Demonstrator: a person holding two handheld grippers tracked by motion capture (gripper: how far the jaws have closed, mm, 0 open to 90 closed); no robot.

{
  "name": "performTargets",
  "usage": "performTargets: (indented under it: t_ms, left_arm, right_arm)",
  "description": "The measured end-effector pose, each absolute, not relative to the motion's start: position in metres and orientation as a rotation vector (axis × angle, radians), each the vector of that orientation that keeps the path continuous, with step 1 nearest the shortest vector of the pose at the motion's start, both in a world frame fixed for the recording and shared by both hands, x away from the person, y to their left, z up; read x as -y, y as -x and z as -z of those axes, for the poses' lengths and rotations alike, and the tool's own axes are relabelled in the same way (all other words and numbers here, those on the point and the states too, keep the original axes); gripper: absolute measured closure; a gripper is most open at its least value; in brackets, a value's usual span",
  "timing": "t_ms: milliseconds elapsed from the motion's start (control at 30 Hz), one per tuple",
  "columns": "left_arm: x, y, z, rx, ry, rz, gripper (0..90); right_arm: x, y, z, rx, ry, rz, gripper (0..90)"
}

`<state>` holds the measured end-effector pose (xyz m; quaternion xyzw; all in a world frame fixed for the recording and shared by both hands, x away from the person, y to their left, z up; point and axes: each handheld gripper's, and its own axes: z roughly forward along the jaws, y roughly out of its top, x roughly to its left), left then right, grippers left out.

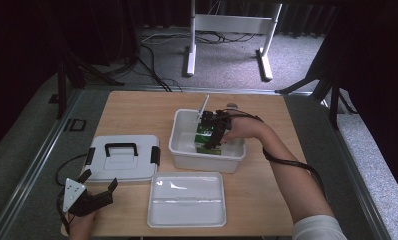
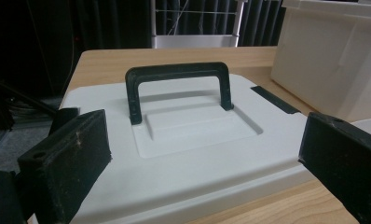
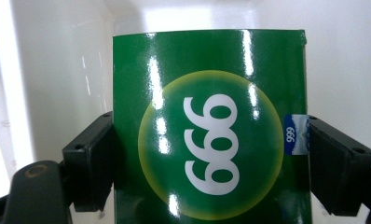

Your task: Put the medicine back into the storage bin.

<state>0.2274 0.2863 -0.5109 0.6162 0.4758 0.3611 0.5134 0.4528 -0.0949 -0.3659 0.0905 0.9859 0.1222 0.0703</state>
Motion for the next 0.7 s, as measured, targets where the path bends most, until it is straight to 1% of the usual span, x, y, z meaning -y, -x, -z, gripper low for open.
performTargets:
  t_ms: [333,700]
  left_arm:
    - [-0.286,-0.228,0.511,-1.145,-1.479,-0.865,1.8]
    - [-0.287,-0.228,0.511,-1.145,-1.481,-0.859,1.8]
  right_arm:
    - [0.083,-0.459,0.389,-3.002,-0.271,-0.328,15.0]
    - [0.08,-0.462,0.41,-3.011,-0.29,-0.283,14.9]
